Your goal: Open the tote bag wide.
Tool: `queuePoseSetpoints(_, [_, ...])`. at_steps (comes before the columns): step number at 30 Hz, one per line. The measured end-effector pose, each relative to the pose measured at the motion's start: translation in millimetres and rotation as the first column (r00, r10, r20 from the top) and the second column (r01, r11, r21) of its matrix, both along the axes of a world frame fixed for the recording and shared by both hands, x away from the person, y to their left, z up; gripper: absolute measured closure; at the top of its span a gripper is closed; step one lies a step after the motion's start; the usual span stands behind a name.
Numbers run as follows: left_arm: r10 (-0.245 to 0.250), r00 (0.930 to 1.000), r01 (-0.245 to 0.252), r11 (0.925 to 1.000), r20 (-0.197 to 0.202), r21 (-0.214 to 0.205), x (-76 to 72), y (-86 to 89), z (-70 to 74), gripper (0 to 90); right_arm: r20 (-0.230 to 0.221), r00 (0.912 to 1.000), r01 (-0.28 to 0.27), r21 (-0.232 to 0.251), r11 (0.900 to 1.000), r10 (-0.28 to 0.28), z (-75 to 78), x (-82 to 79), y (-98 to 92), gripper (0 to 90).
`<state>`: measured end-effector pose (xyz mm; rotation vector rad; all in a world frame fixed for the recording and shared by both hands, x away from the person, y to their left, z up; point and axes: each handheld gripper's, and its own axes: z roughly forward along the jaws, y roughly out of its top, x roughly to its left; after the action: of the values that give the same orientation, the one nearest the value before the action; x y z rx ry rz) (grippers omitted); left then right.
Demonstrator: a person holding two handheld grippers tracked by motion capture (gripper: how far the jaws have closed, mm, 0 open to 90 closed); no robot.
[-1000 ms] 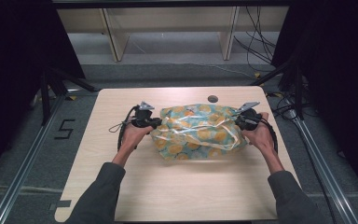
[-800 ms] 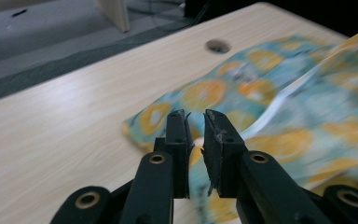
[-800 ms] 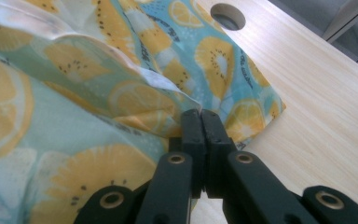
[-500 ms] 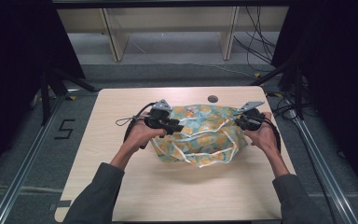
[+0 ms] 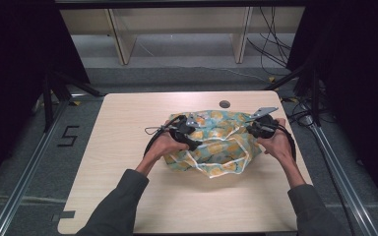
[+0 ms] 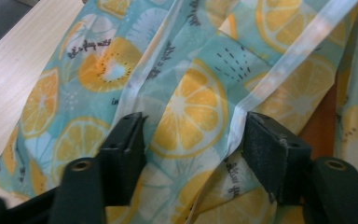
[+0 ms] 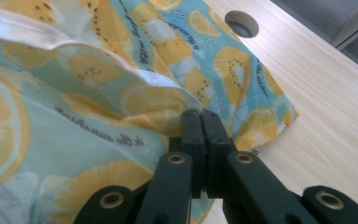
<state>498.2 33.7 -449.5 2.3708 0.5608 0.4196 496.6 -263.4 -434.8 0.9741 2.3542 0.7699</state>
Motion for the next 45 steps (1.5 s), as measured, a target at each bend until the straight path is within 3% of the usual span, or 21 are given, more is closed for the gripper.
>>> queuePoseSetpoints(2, [0.006, 1.0, -0.006, 1.0, 0.008, -0.003, 0.7, -1.1, -0.2, 62.7, 0.002, 1.0, -0.005, -0.002, 1.0, 0.005, -0.4, 0.0, 1.1, 90.0])
queuePoseSetpoints(3, [0.008, 1.0, -0.008, 1.0, 0.003, -0.002, 2.8, -1.6, 0.4, 62.7, 0.002, 1.0, -0.005, -0.002, 1.0, 0.005, -0.4, 0.0, 1.1, 90.0])
queuePoseSetpoints(4, [0.038, 0.9993, -0.038, 0.9991, 0.0, -0.017, 5.4, -2.9, 1.4, 79.8, -0.009, 0.9999, -0.011, 0.001, 0.9999, 0.011, 1.1, -0.9, 1.3, 90.0])
queuePoseSetpoints(6, [0.051, 0.9987, -0.051, 0.9983, 0.007, -0.028, 7.1, -3.0, 2.6, 85.1, -0.01, 0.9999, -0.012, 0.003, 0.9999, 0.012, 1.9, -1.4, 1.4, 89.8])
queuePoseSetpoints(7, [0.084, 0.9963, -0.083, 0.9952, 0.017, -0.052, 9.7, -3.4, 6.0, 86.2, 0.001, 1.0, 0.004, 0.018, 0.9998, -0.004, 3.0, -3.7, 1.9, 86.3])
queuePoseSetpoints(14, [0.138, 0.9888, -0.133, 0.9877, 0.057, -0.083, 22.7, -4.6, 24.5, 88.0, 0.022, 0.9996, 0.015, 0.1, 0.9949, -0.017, 20.9, -17.3, -0.4, 79.7])
queuePoseSetpoints(17, [0.16, 0.9856, -0.154, 0.9841, 0.056, -0.087, 32.1, -5.5, 31.9, 88.2, 0.082, 0.9962, -0.041, 0.159, 0.9864, 0.028, 37.9, -34.8, 0.1, 79.7])
queuePoseSetpoints(20, [0.179, 0.983, -0.175, 0.9802, 0.039, -0.092, 39.3, -6.5, 32.7, 88.2, 0.08, 0.9955, -0.065, 0.178, 0.9818, 0.051, 45.0, -45.1, 3.2, 79.2])
queuePoseSetpoints(21, [0.196, 0.9802, -0.192, 0.9775, 0.032, -0.086, 43.6, -7.0, 29.3, 88.2, 0.083, 0.9928, -0.101, 0.195, 0.9755, 0.087, 51.1, -53.7, 7.4, 78.9])
queuePoseSetpoints(22, [0.207, 0.978, -0.204, 0.9749, 0.024, -0.088, 46.1, -7.0, 26.5, 88.2, 0.112, 0.9883, -0.124, 0.193, 0.9734, 0.104, 53.1, -56.9, 9.4, 78.7])
queuePoseSetpoints(23, [0.218, 0.9759, -0.216, 0.9726, 0.014, -0.085, 49.2, -6.2, 23.3, 88.1, 0.092, 0.989, -0.132, 0.208, 0.9692, 0.115, 55.0, -60.8, 12.8, 78.3])
queuePoseSetpoints(28, [0.254, 0.9671, -0.254, 0.9632, -0.018, -0.087, 59.5, -0.6, 11.6, 87.9, 0.069, 0.9793, -0.2, 0.203, 0.9584, 0.19, 58.8, -70.8, 31.1, 80.8])
queuePoseSetpoints(29, [0.265, 0.9638, -0.267, 0.959, -0.031, -0.096, 60.0, 1.4, 8.7, 87.8, 0.046, 0.9706, -0.241, 0.171, 0.9555, 0.236, 54.4, -69.4, 43.3, 81.7])
queuePoseSetpoints(32, [0.259, 0.9654, -0.261, 0.9617, -0.034, -0.084, 59.4, 4.2, 8.9, 87.3, 0.018, 0.9665, -0.256, 0.133, 0.9575, 0.256, 46.8, -63.9, 55.2, 82.6])
queuePoseSetpoints(34, [0.256, 0.9658, -0.259, 0.9593, -0.039, -0.113, 56.0, 7.1, 9.7, 86.9, -0.028, 0.9654, -0.255, 0.108, 0.9609, 0.259, 30.5, -52.7, 69.5, 88.5])
queuePoseSetpoints(37, [0.236, 0.9712, -0.238, 0.9655, -0.033, -0.105, 53.0, 9.3, 9.3, 86.9, -0.073, 0.9591, -0.269, 0.068, 0.9608, 0.273, 20.1, -49.3, 76.0, 90.0])
queuePoseSetpoints(38, [0.235, 0.9716, -0.237, 0.9656, -0.032, -0.107, 52.4, 10.6, 9.0, 87.1, -0.109, 0.9545, -0.275, 0.041, 0.9607, 0.278, 15.1, -50.0, 79.2, 90.0])
queuePoseSetpoints(39, [0.243, 0.9692, -0.246, 0.9621, -0.04, -0.117, 51.8, 13.2, 8.2, 87.4, -0.142, 0.941, -0.307, 0.025, 0.9514, 0.307, 8.4, -52.6, 82.0, 90.0])
queuePoseSetpoints(40, [0.243, 0.9692, -0.246, 0.9621, -0.04, -0.117, 51.8, 13.2, 8.2, 87.5, -0.142, 0.941, -0.307, 0.025, 0.9514, 0.307, 8.4, -52.6, 82.0, 90.0])
queuePoseSetpoints(41, [0.243, 0.969, -0.247, 0.962, -0.045, -0.117, 52.3, 14.2, 7.3, 87.5, -0.163, 0.9342, -0.318, 0.022, 0.9478, 0.317, 5.5, -55.7, 83.5, 90.0])
queuePoseSetpoints(45, [0.268, 0.9621, -0.272, 0.9559, -0.05, -0.111, 53.8, 17.7, 1.0, 87.7, -0.267, 0.8875, -0.393, -0.012, 0.9194, 0.376, -13.1, -72.6, 87.3, 90.0])
